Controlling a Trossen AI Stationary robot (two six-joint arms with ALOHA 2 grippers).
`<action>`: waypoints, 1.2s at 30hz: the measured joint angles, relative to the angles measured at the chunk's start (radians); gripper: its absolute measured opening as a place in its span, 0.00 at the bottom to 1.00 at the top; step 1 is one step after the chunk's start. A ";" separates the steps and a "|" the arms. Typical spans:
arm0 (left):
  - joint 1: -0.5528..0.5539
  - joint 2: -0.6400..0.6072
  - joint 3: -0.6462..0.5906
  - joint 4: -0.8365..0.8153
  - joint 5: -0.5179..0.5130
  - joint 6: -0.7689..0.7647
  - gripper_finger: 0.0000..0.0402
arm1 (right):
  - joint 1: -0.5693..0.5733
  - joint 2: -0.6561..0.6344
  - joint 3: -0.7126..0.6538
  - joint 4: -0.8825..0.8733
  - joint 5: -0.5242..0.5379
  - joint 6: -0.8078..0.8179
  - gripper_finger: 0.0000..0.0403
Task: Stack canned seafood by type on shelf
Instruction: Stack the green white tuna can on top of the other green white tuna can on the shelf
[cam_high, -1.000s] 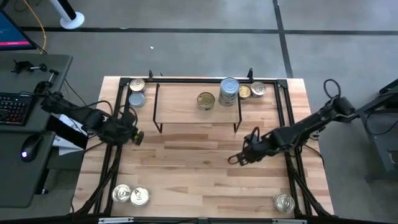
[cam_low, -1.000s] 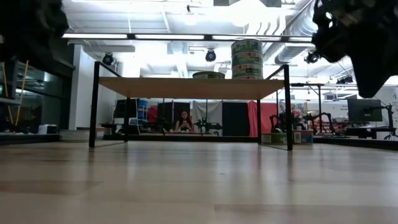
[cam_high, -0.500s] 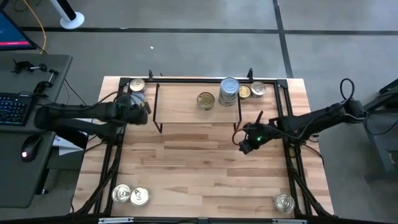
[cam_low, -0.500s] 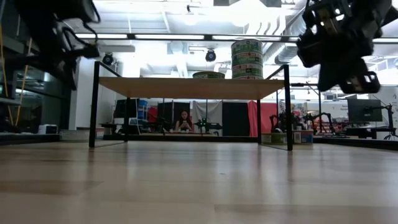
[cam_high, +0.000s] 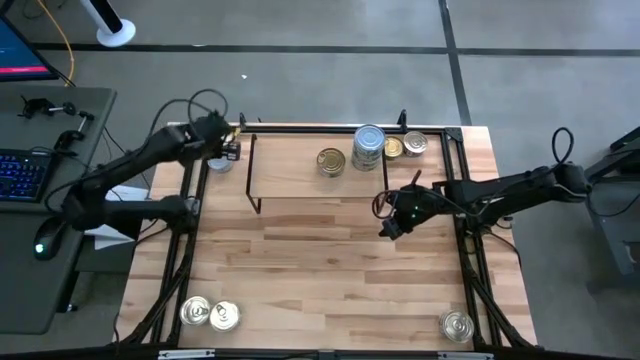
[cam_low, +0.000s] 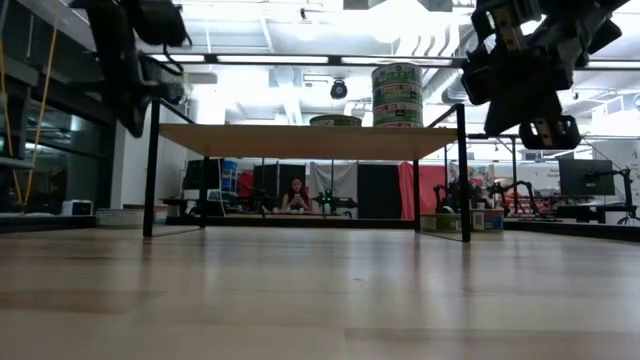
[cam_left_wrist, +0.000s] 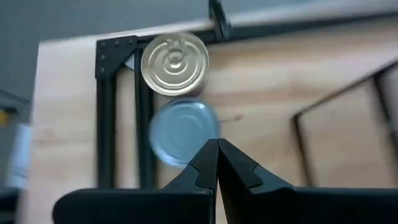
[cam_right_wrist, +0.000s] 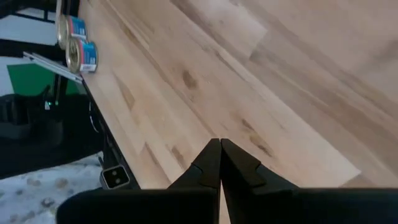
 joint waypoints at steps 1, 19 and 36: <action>0.033 0.022 0.004 -0.005 0.030 0.107 0.00 | -0.005 0.000 0.000 0.005 0.000 -0.003 0.00; 0.001 0.354 0.007 -0.092 0.006 0.884 0.00 | -0.050 0.000 0.000 0.068 0.077 -0.024 0.00; 0.077 0.335 -0.009 0.072 -0.046 0.808 0.00 | -0.060 0.000 0.000 0.071 0.034 -0.032 0.00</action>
